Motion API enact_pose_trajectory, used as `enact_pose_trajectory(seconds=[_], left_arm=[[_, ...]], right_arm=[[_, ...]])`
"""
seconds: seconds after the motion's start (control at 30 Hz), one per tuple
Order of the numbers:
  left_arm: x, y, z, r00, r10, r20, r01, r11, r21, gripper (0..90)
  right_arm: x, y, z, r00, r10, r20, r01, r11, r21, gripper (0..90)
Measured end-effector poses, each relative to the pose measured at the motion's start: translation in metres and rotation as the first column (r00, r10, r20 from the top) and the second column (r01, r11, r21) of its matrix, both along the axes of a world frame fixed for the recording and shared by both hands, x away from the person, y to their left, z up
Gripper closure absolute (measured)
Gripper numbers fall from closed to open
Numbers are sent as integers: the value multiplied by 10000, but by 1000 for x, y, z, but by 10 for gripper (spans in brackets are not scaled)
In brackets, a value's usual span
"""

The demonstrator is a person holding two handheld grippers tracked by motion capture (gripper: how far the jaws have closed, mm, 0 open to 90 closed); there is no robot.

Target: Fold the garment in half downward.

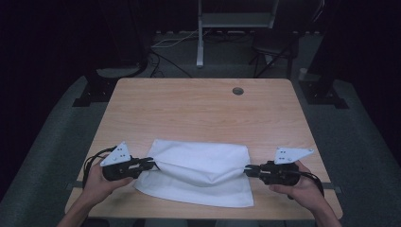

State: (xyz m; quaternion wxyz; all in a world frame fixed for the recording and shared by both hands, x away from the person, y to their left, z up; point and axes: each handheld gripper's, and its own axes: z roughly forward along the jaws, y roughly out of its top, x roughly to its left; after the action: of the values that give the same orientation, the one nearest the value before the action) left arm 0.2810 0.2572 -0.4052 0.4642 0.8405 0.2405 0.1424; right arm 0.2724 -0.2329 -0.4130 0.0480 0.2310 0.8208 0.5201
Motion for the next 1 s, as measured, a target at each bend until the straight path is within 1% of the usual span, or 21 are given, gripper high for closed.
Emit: enact_pose_trajectory(seconds=[0.33, 0.5, 0.6, 0.77, 0.83, 0.93, 1.0], left_arm=[[-4, 0, 0, 10000, -38, 37, 38, 9999, 93, 791], [-5, 0, 1, 10000, -52, 62, 52, 10000, 36, 790], [-6, 0, 2, 9999, -103, 95, 102, 9999, 135, 790], [-8, 0, 2, 9999, -105, 58, 105, 9999, 99, 791], [-8, 0, 2, 9999, -148, 52, 147, 9998, 149, 791], [-9, 0, 2, 9999, -122, 56, 122, 9999, 81, 791], [-10, 1, 3, 9998, -163, 79, 162, 9998, 139, 791]], right_arm=[[-3, 0, 1, 10000, 65, 51, -64, 9999, -87, 814], [-4, 0, -1, 10000, 68, -10, -68, 10000, -62, 814], [-4, 0, -2, 10000, 63, -23, -63, 10000, -42, 813], [-6, 0, -2, 10000, 82, 2, -82, 10000, -54, 813], [-8, 0, -1, 9999, 132, 20, -131, 9999, -63, 813], [-9, 0, -1, 9999, 144, 39, -144, 9999, -63, 813], [-9, 1, -2, 9999, 160, 36, -160, 9999, -43, 813]])
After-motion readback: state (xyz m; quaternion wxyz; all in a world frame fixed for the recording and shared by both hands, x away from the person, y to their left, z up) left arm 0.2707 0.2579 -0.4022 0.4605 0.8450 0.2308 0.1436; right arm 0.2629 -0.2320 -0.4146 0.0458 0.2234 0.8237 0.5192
